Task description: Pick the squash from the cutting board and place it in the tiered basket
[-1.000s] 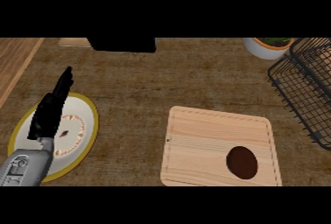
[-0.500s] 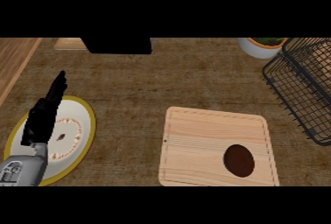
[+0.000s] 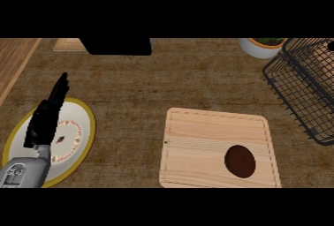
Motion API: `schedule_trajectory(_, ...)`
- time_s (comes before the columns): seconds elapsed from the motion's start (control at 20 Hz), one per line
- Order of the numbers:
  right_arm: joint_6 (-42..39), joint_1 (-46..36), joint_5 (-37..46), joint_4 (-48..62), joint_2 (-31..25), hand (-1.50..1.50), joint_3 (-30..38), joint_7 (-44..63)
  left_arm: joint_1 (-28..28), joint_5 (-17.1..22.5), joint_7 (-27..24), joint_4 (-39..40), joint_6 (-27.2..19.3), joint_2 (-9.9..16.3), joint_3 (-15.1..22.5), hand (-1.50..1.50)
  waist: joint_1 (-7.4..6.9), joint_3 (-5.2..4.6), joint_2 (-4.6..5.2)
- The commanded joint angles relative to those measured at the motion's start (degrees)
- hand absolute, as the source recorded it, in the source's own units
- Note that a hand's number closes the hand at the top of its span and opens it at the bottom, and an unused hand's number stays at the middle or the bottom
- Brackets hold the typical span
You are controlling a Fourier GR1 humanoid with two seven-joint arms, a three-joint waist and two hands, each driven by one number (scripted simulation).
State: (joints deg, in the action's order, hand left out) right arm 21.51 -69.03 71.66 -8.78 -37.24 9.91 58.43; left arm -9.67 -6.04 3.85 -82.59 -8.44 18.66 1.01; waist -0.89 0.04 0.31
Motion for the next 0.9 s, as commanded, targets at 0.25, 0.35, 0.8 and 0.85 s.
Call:
schedule_trajectory(0.25, 9.6, 7.9, -7.9, -6.0, 3.3, -1.50, 7.1, 2.2, 1.5, 0.6, -1.2, 0.1, 1.3, 0.3, -1.6, 0.00, 0.63, -0.04, -0.33)
schedule_trajectory(0.35, 14.5, 9.0, -8.2, -8.0, 1.2, -1.50, 7.9, -0.3, 1.6, 0.9, -0.2, -1.1, 1.3, 0.2, -1.7, 0.00, 0.26, 0.00, -0.15)
schedule_trajectory(0.8, 19.5, 9.5, -1.5, -18.7, 0.6, -1.50, 4.0, 6.5, 1.8, 1.6, 1.4, -2.6, 3.1, 1.9, -3.4, 0.00, 1.46, -0.11, -0.87)
schedule_trajectory(0.85, 18.2, 8.9, -0.6, -19.9, 0.5, -1.50, 3.6, 8.2, 2.1, 0.1, -1.4, -0.2, 1.6, 0.3, -2.6, 0.00, 1.60, -0.15, -0.73)
